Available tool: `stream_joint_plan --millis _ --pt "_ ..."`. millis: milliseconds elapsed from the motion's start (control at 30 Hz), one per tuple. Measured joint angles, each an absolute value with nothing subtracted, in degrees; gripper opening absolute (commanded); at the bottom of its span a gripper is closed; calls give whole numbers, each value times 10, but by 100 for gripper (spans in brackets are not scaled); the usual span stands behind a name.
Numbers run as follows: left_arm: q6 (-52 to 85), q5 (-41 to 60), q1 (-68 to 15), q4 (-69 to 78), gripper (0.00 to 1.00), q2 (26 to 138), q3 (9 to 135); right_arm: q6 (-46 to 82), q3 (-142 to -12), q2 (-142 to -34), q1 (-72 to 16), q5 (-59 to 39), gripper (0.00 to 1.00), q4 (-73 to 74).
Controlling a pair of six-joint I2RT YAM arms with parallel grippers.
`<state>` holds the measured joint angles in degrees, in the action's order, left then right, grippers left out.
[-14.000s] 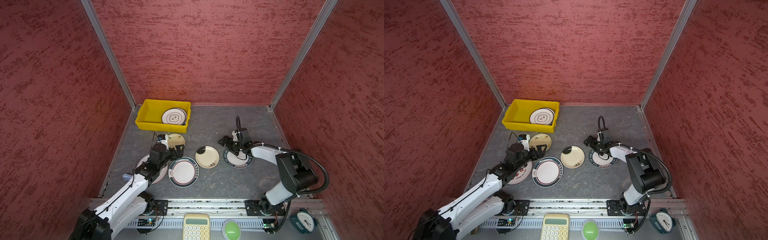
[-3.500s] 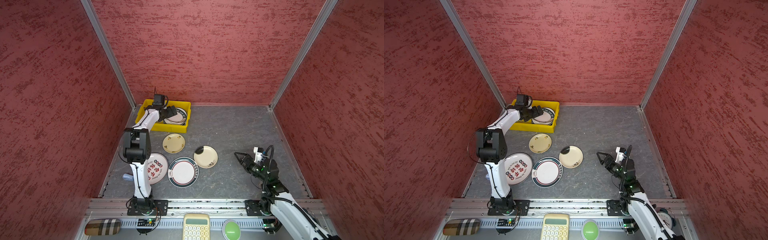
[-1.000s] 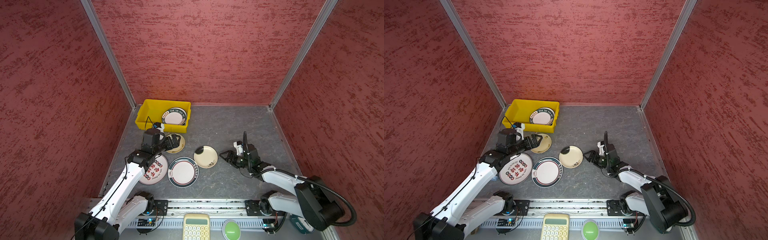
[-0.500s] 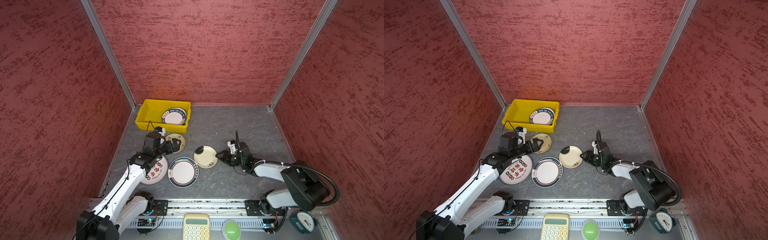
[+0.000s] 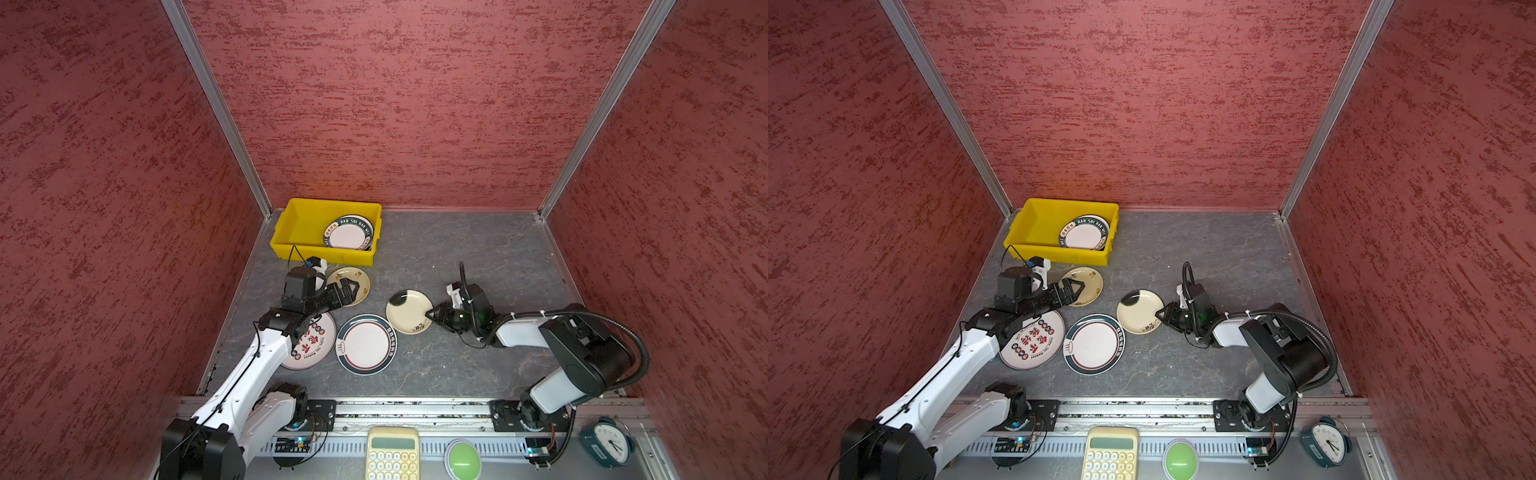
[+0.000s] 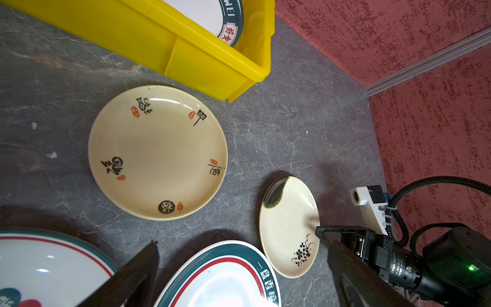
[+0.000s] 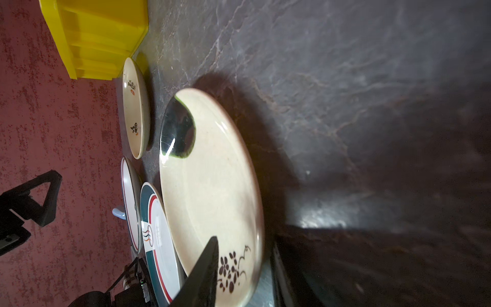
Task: Place the plates into the plastic bin on the countertop
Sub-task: 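Grasp the cream flower-print plate edge with the right gripper and tilt it up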
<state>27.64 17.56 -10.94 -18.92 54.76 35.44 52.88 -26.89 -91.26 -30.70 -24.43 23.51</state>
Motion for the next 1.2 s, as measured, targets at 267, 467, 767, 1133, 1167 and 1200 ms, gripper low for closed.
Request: stream_joint_plan --millis 267,467,767,1133,1167,1200 --pt "277 194 -96 -180 99 548 345 536 -289 -935 -311 -231 21 237" --pt "277 197 -96 -178 99 548 337 538 -300 -936 -311 -209 5 229" --pt "278 194 -95 -159 99 570 336 542 -342 -940 -311 -177 0 200" --pt "327 201 -132 -79 100 594 311 550 -341 -851 -307 -159 0 178" --pt "332 199 -144 -69 100 597 311 551 -338 -839 -307 -158 0 178" --pt "338 195 -155 -60 100 599 311 553 -335 -829 -307 -158 0 180"
